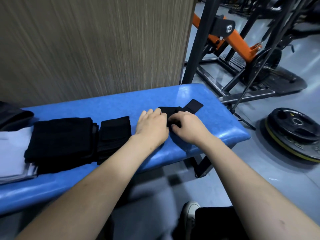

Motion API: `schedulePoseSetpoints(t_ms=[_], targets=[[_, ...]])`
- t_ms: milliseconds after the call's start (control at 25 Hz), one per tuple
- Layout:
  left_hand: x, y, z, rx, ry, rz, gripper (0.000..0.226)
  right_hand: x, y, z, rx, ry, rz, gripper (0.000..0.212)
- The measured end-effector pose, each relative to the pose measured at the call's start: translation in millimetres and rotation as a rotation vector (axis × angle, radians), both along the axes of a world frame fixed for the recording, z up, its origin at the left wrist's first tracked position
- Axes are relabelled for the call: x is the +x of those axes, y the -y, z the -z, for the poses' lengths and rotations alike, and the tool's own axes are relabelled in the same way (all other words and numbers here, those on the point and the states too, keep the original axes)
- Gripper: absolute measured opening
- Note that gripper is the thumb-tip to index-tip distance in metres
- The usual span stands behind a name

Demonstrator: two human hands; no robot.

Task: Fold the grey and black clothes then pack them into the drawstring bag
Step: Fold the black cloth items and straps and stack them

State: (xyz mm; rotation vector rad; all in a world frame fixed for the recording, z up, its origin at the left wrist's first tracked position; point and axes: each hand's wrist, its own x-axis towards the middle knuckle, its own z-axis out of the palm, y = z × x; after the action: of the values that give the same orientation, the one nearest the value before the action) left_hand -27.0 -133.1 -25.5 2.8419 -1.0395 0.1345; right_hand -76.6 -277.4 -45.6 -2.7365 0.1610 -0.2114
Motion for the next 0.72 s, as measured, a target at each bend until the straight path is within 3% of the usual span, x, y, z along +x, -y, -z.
schedulePoseSetpoints(t_ms=[280, 400, 480, 600, 720], targets=[[-29, -9, 6, 0.078, -0.049, 0.06, 0.054, -45, 9, -17, 0.418, -0.084, -0.048, 0.026], [-31, -10, 9, 0.096, -0.076, 0.058, 0.072, -39, 22, -13, 0.097, 0.048, -0.032, 0.039], [-29, -12, 13, 0.139, -0.136, 0.051, 0.088, -33, 25, -10, -0.089, -0.035, -0.078, 0.053], [-22, -12, 19, 0.19, -0.195, 0.047, 0.09, -28, 24, -6, -0.089, -0.195, -0.132, 0.059], [-18, -13, 19, 0.165, -0.189, 0.069, 0.081, -27, 35, -9, -0.079, -0.192, -0.069, 0.045]])
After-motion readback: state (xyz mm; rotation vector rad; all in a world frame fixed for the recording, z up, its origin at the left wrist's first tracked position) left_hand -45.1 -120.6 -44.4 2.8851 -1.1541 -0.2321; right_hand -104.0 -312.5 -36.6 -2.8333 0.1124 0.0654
